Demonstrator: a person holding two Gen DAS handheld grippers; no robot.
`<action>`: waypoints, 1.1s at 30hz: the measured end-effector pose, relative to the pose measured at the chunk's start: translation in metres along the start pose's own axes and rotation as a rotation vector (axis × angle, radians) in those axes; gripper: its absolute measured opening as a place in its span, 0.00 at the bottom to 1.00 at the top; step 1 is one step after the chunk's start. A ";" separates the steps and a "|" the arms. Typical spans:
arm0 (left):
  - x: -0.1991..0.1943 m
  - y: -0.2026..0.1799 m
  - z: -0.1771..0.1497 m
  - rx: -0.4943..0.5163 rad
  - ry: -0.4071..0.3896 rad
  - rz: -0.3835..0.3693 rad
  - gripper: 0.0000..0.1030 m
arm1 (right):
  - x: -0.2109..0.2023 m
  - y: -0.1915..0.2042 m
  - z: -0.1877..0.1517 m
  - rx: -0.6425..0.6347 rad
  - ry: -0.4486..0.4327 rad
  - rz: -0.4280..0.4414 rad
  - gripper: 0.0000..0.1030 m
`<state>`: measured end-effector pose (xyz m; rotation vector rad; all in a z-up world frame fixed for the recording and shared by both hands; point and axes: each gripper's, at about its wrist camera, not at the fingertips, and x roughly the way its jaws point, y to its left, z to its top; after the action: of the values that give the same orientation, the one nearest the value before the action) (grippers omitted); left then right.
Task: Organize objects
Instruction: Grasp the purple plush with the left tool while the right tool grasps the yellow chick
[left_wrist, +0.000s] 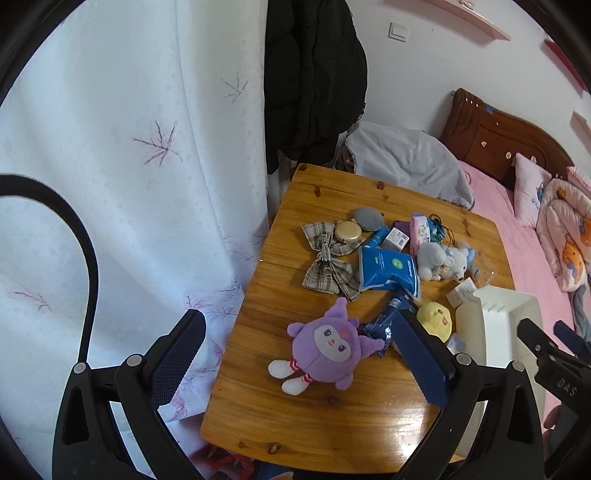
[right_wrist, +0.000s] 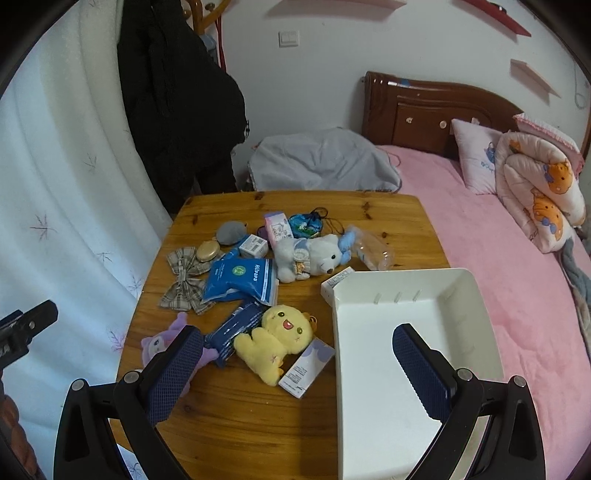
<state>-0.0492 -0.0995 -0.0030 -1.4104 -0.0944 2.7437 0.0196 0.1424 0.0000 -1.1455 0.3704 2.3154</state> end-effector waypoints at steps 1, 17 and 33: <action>0.001 0.001 0.001 -0.003 -0.012 -0.004 0.98 | 0.005 0.001 0.002 0.004 0.012 0.005 1.00; 0.046 0.004 -0.002 0.112 -0.029 -0.085 0.98 | 0.111 0.020 0.001 0.085 0.272 0.013 1.00; 0.134 -0.022 -0.037 0.344 0.172 -0.157 0.98 | 0.187 0.044 -0.027 0.056 0.442 -0.123 1.00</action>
<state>-0.0967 -0.0663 -0.1317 -1.4594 0.2501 2.3599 -0.0814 0.1565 -0.1652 -1.6027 0.5041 1.9227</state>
